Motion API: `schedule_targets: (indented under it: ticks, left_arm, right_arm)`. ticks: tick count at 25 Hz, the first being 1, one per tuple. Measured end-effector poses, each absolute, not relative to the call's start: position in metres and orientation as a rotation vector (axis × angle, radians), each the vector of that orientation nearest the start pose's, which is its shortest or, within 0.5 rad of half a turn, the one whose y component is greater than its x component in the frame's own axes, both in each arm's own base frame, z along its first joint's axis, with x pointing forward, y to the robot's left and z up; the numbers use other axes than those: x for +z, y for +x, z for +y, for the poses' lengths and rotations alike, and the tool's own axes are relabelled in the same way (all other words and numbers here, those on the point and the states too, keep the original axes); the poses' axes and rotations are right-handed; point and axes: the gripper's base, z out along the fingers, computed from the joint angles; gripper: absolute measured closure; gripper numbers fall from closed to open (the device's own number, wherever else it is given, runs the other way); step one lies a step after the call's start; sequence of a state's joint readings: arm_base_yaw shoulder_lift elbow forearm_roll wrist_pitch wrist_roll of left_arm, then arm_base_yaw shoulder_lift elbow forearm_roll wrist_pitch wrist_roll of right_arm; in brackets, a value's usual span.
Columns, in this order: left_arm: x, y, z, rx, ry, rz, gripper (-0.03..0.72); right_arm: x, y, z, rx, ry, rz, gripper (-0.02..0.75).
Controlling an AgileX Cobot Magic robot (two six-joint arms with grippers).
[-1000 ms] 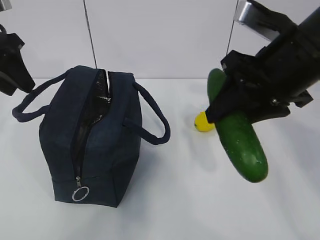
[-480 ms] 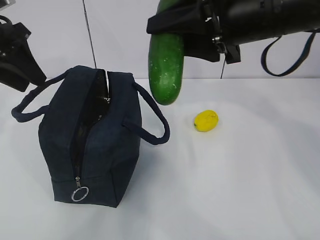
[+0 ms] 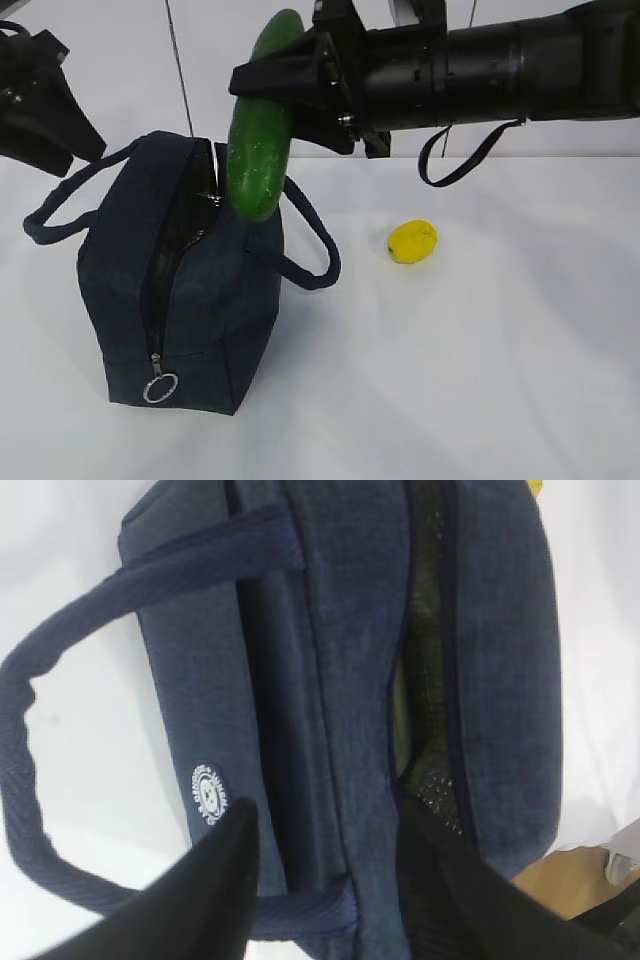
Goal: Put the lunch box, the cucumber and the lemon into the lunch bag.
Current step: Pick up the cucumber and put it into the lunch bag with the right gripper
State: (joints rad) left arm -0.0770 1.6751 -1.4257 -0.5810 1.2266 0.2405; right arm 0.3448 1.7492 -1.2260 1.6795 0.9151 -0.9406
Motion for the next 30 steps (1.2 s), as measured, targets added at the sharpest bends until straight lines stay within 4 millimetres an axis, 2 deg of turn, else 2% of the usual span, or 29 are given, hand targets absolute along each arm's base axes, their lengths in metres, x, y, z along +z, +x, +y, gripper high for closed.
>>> schedule_targets:
  ticks: [3,8,15,19,26,30]
  left_arm:
    - [0.304,0.334,-0.074,-0.82,0.225,2.801,0.363]
    - [0.289,0.342,-0.076,-0.845,0.207,2.839,0.363]
    - [0.277,0.349,-0.079,-0.891,0.225,2.849,0.37]
    - [0.268,0.353,-0.079,-0.894,0.238,2.865,0.44]
    - [0.262,0.355,-0.079,-0.883,0.293,2.868,0.664]
    - [0.261,0.355,-0.078,-0.878,0.298,2.869,0.686]
  right_arm:
    - [0.287,0.339,0.207,1.61,-0.255,2.067,0.407]
    - [0.289,0.352,0.228,1.635,-0.304,2.036,0.407]
    - [0.266,0.367,0.246,1.654,-0.309,2.07,0.407]
    - [0.251,0.372,0.248,1.665,-0.275,2.099,0.407]
    - [0.239,0.372,0.26,1.665,-0.236,2.119,0.407]
    - [0.234,0.367,0.271,1.613,-0.255,2.13,0.407]
